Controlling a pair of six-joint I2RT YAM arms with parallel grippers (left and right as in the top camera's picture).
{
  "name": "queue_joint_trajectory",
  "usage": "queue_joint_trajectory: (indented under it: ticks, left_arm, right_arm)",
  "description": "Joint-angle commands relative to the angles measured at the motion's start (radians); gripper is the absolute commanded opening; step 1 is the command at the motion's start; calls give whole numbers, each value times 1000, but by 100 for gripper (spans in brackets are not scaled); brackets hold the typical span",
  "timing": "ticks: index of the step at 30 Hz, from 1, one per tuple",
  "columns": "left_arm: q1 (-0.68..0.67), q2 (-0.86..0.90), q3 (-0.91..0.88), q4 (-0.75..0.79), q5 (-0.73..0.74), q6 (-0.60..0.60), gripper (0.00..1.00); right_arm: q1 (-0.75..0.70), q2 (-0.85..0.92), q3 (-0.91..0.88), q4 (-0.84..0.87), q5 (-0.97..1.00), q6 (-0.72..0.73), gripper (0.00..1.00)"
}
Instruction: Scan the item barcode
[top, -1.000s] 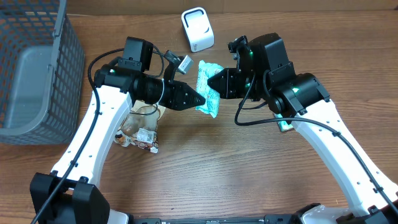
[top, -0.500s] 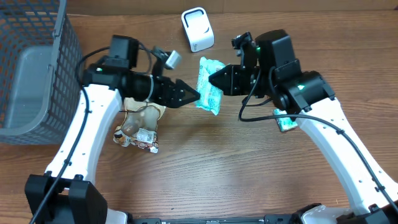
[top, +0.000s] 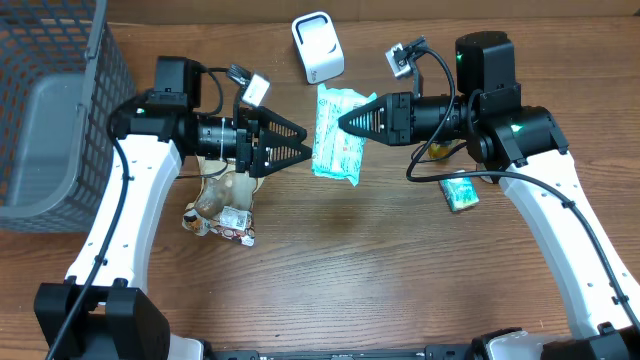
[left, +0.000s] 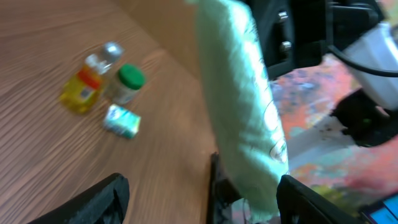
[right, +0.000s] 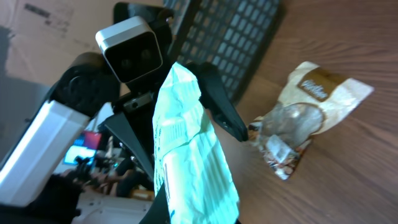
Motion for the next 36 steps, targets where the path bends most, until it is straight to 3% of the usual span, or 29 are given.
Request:
queue_joint_trajectory:
  ticks: [1, 12, 27, 32, 36]
  left_arm:
    - [-25, -3, 7, 1, 105, 71, 75]
    - [-69, -3, 7, -4, 155, 67, 61]
    - [-78, -3, 7, -23, 145, 67, 50]
    - [-81, -3, 7, -21, 143, 68, 39]
    - [-82, -3, 7, -13, 130, 67, 40]
  right_arm:
    - [4, -31, 11, 10, -69, -8, 4]
    - [35, -30, 10, 40, 93, -8, 4]
    - [57, -28, 10, 117, 97, -8, 4]
    - [63, -28, 10, 115, 97, -8, 4]
    - [82, -28, 10, 113, 78, -49, 4]
